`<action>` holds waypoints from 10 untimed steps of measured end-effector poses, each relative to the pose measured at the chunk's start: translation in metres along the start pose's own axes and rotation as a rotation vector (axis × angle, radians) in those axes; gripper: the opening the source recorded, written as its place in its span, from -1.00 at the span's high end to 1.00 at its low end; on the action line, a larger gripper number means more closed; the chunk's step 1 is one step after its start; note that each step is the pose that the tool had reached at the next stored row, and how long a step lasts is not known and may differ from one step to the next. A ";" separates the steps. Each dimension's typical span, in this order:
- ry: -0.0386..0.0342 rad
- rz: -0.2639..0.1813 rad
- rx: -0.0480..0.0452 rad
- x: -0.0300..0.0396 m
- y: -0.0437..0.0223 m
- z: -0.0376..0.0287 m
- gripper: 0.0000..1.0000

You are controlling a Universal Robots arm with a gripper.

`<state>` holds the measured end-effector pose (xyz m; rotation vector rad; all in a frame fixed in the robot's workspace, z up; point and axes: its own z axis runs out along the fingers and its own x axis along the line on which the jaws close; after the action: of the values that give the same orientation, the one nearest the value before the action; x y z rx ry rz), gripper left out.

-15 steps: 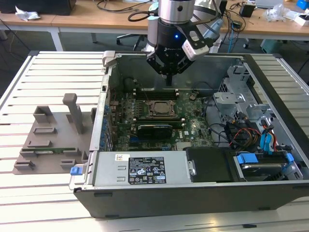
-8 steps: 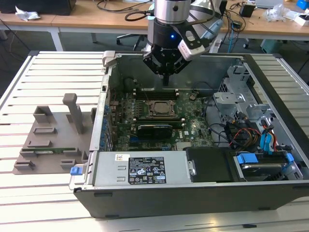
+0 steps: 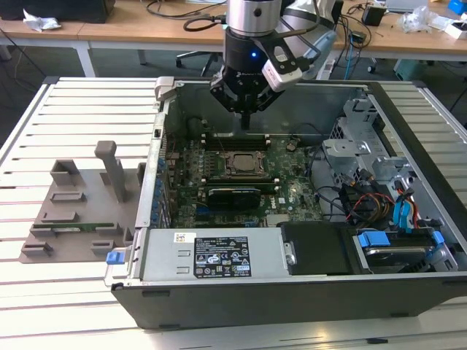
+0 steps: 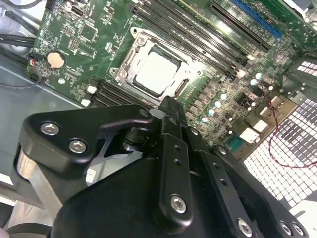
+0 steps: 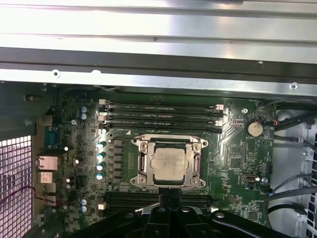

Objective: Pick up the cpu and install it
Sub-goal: 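Install the first cpu locking lever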

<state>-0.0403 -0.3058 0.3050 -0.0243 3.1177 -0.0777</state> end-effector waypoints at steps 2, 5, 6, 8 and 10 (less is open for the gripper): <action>0.0001 0.000 0.0001 0.0031 0.0001 0.0000 0.79; 0.0000 0.000 0.0000 0.0062 0.0001 0.0000 0.79; 0.0000 0.000 0.0000 0.0069 0.0001 0.0000 0.79; 0.0000 0.000 0.0000 0.0099 0.0002 0.0001 0.79; 0.0000 0.000 0.0000 0.0113 0.0002 0.0001 0.79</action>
<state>-0.0517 -0.3058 0.3046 -0.0242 3.1177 -0.0778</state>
